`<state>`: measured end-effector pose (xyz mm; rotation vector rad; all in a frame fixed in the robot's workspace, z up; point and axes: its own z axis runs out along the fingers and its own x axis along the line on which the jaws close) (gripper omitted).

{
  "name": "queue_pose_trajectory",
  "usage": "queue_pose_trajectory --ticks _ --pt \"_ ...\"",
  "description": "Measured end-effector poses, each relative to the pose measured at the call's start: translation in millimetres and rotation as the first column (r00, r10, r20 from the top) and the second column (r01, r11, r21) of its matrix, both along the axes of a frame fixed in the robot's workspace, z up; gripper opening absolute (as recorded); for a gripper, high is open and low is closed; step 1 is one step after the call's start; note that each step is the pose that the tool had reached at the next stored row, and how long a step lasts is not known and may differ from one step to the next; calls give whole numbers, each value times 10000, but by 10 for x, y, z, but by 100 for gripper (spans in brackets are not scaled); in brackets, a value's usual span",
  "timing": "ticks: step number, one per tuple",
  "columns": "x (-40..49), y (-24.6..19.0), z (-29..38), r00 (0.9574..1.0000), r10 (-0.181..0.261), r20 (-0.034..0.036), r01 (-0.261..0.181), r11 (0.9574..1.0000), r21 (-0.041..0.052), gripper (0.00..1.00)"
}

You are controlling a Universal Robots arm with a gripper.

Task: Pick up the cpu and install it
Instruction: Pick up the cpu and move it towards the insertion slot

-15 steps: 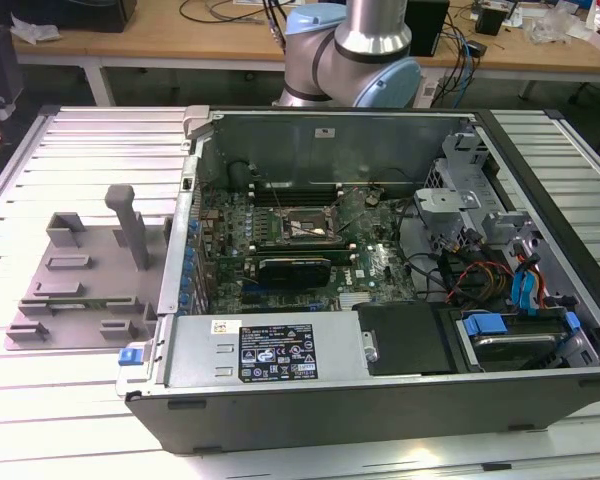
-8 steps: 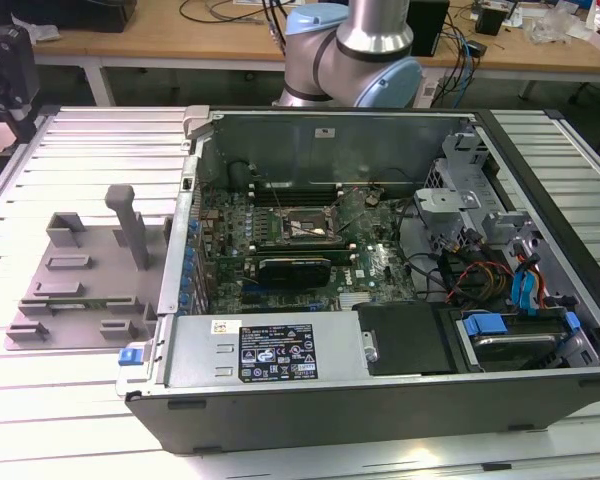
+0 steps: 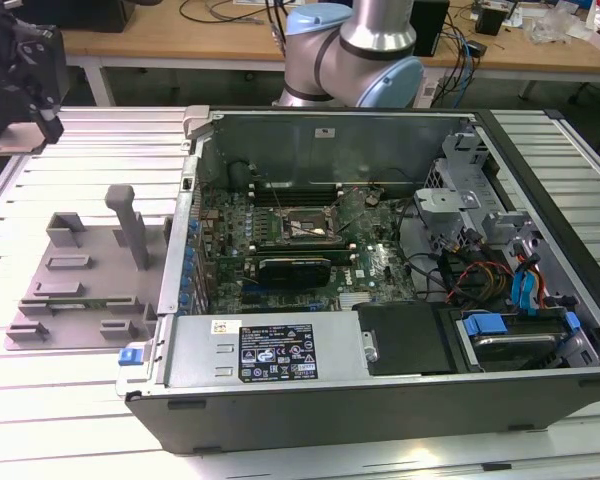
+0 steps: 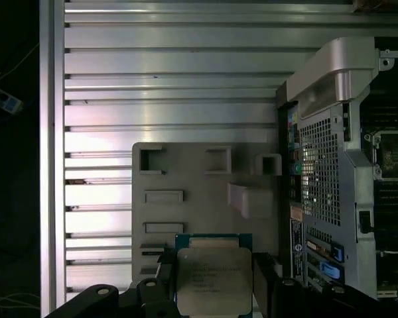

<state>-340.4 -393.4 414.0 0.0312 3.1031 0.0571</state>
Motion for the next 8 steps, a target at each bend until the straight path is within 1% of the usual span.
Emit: queue_pose_trajectory --ticks 1,5,7,8 --pt "36 0 1 10000 0 -1 0 10000 -1 55" --pt "108 0 0 10000 0 0 0 10000 0 55" --pt "173 0 0 10000 0 0 0 10000 0 55" --pt "190 0 0 10000 0 0 0 10000 0 55"
